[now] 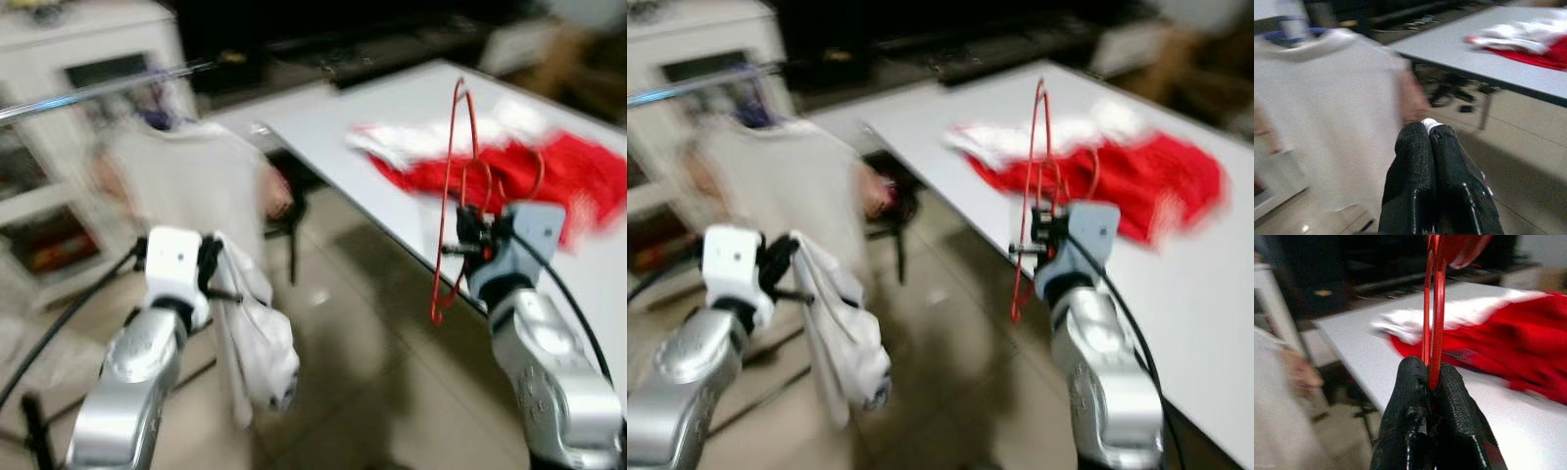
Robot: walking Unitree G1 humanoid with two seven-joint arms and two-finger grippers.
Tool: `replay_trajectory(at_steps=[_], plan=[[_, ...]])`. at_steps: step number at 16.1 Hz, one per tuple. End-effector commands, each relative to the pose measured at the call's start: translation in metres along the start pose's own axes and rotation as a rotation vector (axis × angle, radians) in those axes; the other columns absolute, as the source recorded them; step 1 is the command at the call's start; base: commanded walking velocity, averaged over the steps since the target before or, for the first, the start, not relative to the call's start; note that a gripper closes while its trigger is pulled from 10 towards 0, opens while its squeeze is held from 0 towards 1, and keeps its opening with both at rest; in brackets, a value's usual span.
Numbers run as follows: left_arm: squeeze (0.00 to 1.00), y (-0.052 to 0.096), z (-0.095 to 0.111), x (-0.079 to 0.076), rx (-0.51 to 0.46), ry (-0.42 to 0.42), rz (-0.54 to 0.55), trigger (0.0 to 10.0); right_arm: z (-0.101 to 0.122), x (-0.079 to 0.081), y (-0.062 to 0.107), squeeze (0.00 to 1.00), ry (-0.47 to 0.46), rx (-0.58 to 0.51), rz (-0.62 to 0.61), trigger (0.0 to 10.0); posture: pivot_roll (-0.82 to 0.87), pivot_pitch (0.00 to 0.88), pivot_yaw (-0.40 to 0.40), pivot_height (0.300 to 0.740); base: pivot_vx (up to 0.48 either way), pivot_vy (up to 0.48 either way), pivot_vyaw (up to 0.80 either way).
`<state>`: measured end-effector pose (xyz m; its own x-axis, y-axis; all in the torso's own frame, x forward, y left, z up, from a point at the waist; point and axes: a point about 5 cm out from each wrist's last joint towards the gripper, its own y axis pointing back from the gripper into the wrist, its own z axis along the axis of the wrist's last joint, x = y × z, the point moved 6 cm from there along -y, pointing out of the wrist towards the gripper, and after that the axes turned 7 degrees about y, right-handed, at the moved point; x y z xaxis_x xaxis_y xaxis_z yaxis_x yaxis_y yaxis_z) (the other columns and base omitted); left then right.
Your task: Hang hanger
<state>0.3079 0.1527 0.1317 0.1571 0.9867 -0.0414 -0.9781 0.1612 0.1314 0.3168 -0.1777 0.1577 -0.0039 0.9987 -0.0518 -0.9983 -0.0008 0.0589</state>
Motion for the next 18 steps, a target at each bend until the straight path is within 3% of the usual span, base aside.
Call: replay_trajectory(at_steps=[1, 4, 11, 18], plan=[[0.0, 0.001, 0.007, -0.001, -0.025, -0.008, -0.013, 10.0, 0.007, 0.0, 0.0, 0.0, -0.002, -0.026, -0.005, 10.0, -0.14, 0.0, 0.057, 0.74, 0.0, 0.0, -0.8], [0.0, 0.001, 0.006, -0.001, -0.025, -0.009, -0.015, 10.0, 0.003, -0.006, 0.0, 0.0, 0.06, -0.009, -0.037, 10.0, -0.14, 0.0, 0.055, 0.74, 0.0, 0.0, -0.8], [0.0, 0.0, 0.007, -0.002, -0.029, -0.015, -0.027, 10.0, 0.003, -0.004, -0.001, 0.0, -0.018, -0.008, -0.036, 10.0, -0.14, 0.0, 0.064, 0.74, 0.0, 0.0, -0.8], [0.0, 0.002, 0.016, -0.006, -0.071, 0.012, -0.049, 10.0, 0.003, -0.001, 0.0, 0.0, -0.005, -0.009, -0.017, 10.0, -0.14, 0.0, 0.063, 0.74, 0.0, 0.0, -0.8]])
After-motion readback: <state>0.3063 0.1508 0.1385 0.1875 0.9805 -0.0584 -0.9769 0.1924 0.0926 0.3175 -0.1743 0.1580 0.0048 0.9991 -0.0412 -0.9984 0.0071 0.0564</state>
